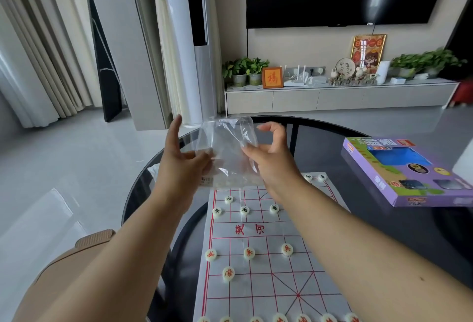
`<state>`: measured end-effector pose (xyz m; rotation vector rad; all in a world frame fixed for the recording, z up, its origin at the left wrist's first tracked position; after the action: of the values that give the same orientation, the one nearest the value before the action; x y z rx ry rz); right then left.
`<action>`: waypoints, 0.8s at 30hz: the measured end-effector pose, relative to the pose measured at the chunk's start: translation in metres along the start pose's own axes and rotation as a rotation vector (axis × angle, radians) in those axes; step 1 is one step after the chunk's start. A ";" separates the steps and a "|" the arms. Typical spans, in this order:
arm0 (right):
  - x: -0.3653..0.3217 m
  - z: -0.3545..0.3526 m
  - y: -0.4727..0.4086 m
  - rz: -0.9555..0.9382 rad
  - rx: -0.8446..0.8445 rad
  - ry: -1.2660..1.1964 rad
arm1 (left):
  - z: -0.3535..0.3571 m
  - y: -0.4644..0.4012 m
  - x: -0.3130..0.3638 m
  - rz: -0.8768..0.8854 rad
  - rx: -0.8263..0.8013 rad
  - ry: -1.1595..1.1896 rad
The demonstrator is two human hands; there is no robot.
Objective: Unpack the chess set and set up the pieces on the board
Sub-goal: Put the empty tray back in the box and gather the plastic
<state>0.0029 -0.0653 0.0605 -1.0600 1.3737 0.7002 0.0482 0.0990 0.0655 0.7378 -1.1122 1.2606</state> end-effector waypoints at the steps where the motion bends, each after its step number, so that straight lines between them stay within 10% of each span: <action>1: 0.000 0.002 0.001 -0.005 -0.034 0.019 | -0.001 0.000 0.002 0.025 0.004 -0.011; 8: -0.002 0.016 0.005 -0.097 -0.364 0.176 | -0.004 -0.002 -0.003 -0.009 -0.026 -0.044; 19: -0.008 0.027 0.002 -0.264 -0.386 0.506 | -0.021 -0.012 0.000 0.003 -0.043 -0.217; 24: -0.003 0.028 -0.007 -0.198 -0.363 0.713 | -0.024 -0.013 0.013 0.144 -0.089 -0.716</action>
<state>0.0205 -0.0421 0.0619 -1.8267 1.7361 0.4415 0.0660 0.1224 0.0717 1.0971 -1.8124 1.0735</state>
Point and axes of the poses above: each hand's wrist, its own y-axis away from the middle knuckle, its own z-axis out of the palm, x = y × z, the point moved 6 cm from there along -y, towards the middle knuckle, and after that the axes turned 14 degrees about y, right-handed, at the moved point
